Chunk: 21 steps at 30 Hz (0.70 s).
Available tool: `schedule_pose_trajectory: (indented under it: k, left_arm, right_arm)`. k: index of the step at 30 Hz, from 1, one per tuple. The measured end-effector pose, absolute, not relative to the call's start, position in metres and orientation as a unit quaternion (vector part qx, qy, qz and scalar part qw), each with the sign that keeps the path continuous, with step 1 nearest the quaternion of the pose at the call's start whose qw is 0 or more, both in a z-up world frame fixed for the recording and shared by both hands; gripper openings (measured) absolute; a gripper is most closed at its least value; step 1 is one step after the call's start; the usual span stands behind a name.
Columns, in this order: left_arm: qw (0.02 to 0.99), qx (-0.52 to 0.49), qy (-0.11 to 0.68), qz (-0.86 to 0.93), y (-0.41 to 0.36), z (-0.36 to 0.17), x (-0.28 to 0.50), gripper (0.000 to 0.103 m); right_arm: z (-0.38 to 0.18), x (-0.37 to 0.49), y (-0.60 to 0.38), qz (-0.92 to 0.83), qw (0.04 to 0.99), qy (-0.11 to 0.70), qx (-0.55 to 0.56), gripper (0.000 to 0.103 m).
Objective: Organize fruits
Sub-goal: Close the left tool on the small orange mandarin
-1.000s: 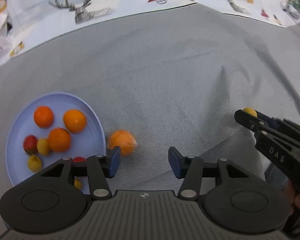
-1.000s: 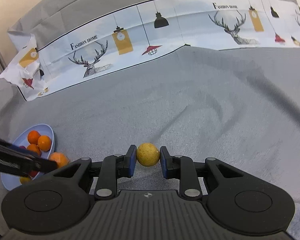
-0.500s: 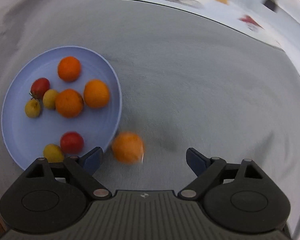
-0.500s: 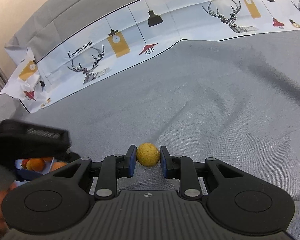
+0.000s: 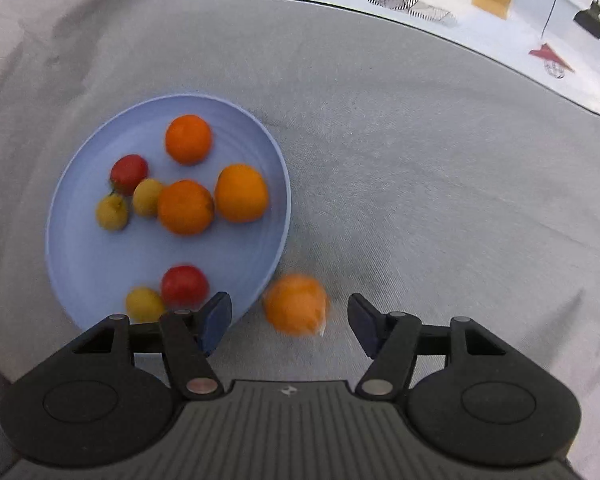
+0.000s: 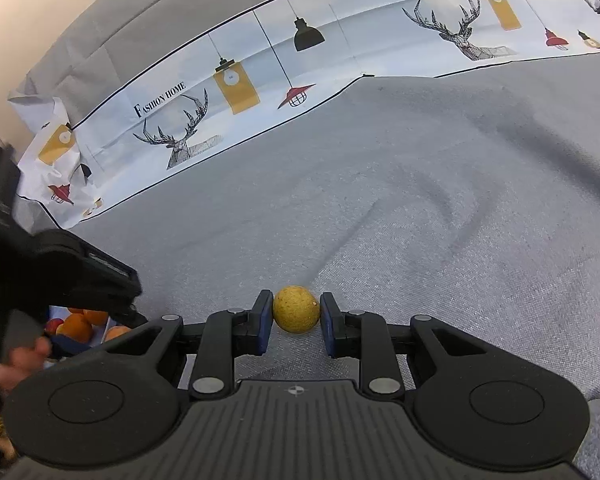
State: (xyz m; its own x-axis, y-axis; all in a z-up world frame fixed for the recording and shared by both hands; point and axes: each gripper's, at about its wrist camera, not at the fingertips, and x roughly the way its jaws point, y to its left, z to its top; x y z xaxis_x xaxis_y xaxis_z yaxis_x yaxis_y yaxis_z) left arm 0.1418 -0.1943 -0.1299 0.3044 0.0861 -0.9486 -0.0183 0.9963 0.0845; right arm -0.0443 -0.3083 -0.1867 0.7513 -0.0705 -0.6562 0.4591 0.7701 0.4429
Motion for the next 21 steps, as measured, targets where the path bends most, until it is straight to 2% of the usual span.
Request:
schedule_pose_trajectory:
  k: [5, 12, 15, 16, 18, 19, 21]
  left_arm:
    - [0.786, 0.016, 0.617, 0.025, -0.202, -0.127, 0.123, 0.079]
    - [0.766, -0.008, 0.638, 0.078, -0.201, -0.154, 0.151, 0.081]
    - [0.75, -0.037, 0.652, 0.102, -0.198, -0.16, 0.16, 0.086]
    - [0.75, -0.041, 0.652, 0.101, -0.2, -0.159, 0.161, 0.084]
    - [0.763, -0.032, 0.641, 0.083, -0.207, -0.153, 0.161, 0.061]
    - [0.774, -0.017, 0.63, 0.071, -0.213, -0.147, 0.16, 0.042]
    - [0.772, -0.014, 0.634, 0.051, -0.218, -0.144, 0.16, 0.041]
  right_arm:
    - [-0.187, -0.044, -0.307, -0.151, 0.885, 0.32, 0.303, 0.026]
    - [-0.185, -0.046, -0.308, -0.148, 0.886, 0.315, 0.307, 0.026]
    - [-0.186, -0.047, -0.309, -0.147, 0.885, 0.315, 0.309, 0.026]
    - [-0.186, -0.047, -0.309, -0.147, 0.885, 0.315, 0.309, 0.026]
    - [-0.186, -0.047, -0.309, -0.146, 0.885, 0.315, 0.31, 0.026]
    - [-0.186, -0.047, -0.31, -0.146, 0.885, 0.315, 0.31, 0.026]
    - [-0.187, -0.046, -0.31, -0.145, 0.885, 0.316, 0.31, 0.026]
